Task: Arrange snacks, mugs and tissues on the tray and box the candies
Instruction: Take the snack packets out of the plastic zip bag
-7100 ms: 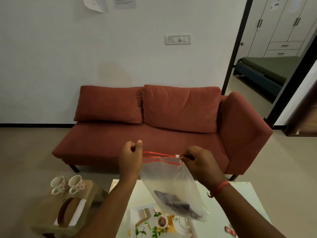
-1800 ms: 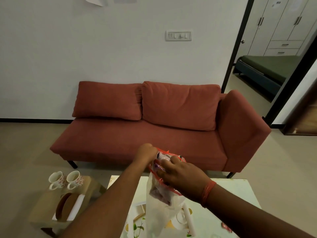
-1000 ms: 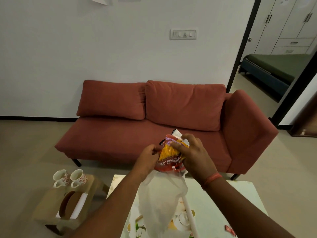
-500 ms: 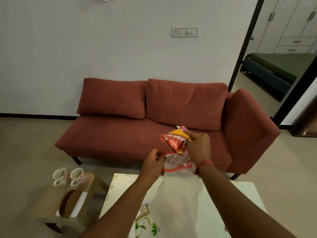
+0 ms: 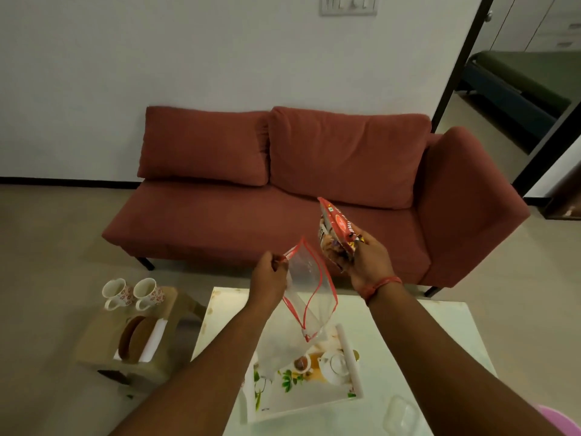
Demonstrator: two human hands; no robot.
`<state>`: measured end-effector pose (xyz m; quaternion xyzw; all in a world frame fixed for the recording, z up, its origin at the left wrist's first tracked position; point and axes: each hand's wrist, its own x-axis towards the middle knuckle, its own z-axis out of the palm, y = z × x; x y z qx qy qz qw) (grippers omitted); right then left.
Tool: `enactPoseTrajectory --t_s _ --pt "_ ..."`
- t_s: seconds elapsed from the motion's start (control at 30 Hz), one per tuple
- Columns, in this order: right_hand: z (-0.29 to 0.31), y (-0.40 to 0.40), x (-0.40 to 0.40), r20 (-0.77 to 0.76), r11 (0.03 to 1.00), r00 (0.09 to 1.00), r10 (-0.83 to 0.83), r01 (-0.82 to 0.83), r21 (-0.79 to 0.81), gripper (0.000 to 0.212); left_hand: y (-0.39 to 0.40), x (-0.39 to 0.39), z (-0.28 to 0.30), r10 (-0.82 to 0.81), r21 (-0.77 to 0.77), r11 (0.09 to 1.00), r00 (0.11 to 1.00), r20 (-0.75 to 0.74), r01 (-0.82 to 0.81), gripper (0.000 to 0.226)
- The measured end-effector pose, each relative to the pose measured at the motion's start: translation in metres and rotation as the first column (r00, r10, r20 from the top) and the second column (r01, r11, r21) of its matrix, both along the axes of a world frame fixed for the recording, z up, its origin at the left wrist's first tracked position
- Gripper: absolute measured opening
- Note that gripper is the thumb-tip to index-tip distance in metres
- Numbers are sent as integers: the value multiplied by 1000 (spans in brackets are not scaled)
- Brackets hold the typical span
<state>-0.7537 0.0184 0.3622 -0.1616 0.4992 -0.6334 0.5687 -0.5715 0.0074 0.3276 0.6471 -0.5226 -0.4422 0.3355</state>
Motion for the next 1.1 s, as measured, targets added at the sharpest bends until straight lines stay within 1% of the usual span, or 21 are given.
enactPoseTrajectory --t_s 0.1,0.2,0.27,0.33,0.4,0.53,0.57,0.63,0.73,0.83,0.97,1.1 --pt "-28 12 -9 57 996 998 14 -19 86 29 5 16 -25 31 23 999 999 34 -32 8" --pt "-71 29 -14 124 973 992 15 -43 225 29 14 30 -53 76 63 995 993 95 -82 6" --pt "-104 40 -14 197 945 980 -8 -57 323 26 21 39 -76 89 80 991 984 156 -103 10" --pt "-144 52 -12 262 909 965 -21 -91 408 22 29 46 -100 75 100 990 976 204 -97 12" --pt "-178 62 -9 294 868 955 -21 -129 480 19 37 52 -115 55 116 990 976 209 -81 12" --pt "-264 73 -4 268 754 961 -67 -127 644 30 49 59 -154 38 134 989 980 195 -65 9" --pt "-286 74 -3 286 728 956 -70 -147 670 33 52 60 -164 37 137 989 981 190 -64 9" --pt "-323 73 1 331 678 941 -71 -197 708 36 56 61 -182 36 137 989 983 180 -61 9" --pt "-360 68 2 345 618 938 -23 -258 743 37 61 62 -202 36 140 988 981 188 -63 9" --pt "-389 63 2 344 597 939 23 -289 748 37 65 63 -218 35 155 986 981 193 -66 12" --pt "-403 64 -2 353 585 935 35 -306 752 31 69 65 -229 17 183 982 981 195 -53 15" --pt "-405 74 -10 282 553 959 40 -256 793 31 70 65 -231 2 199 979 981 195 -42 15"
